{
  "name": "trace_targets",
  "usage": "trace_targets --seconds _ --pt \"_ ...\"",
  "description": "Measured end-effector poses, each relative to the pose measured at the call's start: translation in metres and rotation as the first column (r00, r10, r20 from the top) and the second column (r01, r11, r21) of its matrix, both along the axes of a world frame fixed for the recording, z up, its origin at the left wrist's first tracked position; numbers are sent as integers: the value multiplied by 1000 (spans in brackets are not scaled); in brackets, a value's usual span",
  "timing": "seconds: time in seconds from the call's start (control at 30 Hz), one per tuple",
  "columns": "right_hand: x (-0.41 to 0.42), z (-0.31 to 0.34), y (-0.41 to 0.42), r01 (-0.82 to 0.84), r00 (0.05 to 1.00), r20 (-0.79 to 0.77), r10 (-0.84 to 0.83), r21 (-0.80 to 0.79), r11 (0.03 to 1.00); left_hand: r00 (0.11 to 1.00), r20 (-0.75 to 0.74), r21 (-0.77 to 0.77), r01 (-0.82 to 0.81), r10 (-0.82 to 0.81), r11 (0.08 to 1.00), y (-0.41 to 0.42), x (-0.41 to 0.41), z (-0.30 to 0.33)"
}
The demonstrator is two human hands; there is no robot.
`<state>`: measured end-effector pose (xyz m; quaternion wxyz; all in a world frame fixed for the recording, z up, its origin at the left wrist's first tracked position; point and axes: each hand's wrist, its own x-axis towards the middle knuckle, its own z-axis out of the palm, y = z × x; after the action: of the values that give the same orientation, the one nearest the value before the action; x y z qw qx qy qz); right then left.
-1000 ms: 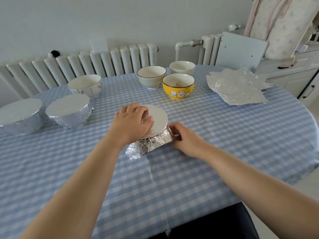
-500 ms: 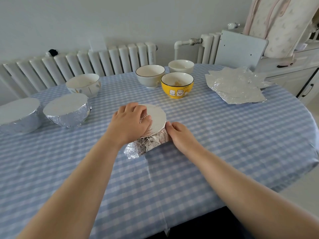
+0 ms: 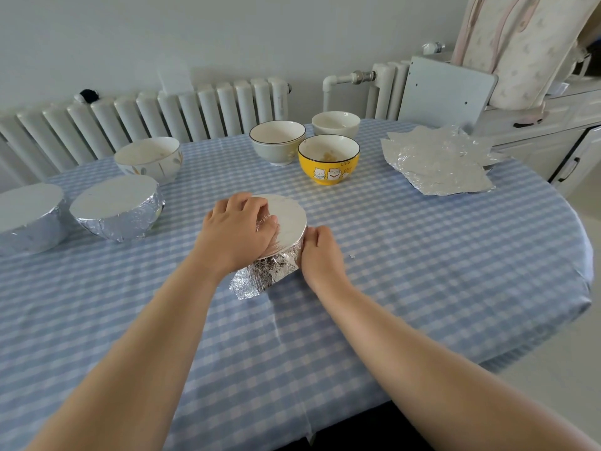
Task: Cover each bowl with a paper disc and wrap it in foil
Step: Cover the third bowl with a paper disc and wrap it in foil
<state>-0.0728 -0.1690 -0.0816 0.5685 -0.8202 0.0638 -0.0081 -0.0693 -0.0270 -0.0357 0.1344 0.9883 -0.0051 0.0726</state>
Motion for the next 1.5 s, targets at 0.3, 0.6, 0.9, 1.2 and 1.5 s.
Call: trace_targets --seconds 0.3,0.6,0.9,1.2,1.5 --pt "7 3 13 69 993 85 -84 172 983 996 -13 -219 -86 85 972 12 -3 -4" --pt "16 0 24 133 991 -27 -133 381 915 993 -27 -315 -118 116 942 23 -1 -10" --pt "22 -5 33 161 986 -135 -100 598 785 987 0 -415 -147 161 898 23 -5 -11" --pt "34 -10 31 160 976 -219 -8 688 708 987 -25 -428 -157 162 890 23 -4 -9" --pt "41 -8 35 127 976 -216 3 587 800 987 -40 -437 -159 157 886 26 -1 -10"
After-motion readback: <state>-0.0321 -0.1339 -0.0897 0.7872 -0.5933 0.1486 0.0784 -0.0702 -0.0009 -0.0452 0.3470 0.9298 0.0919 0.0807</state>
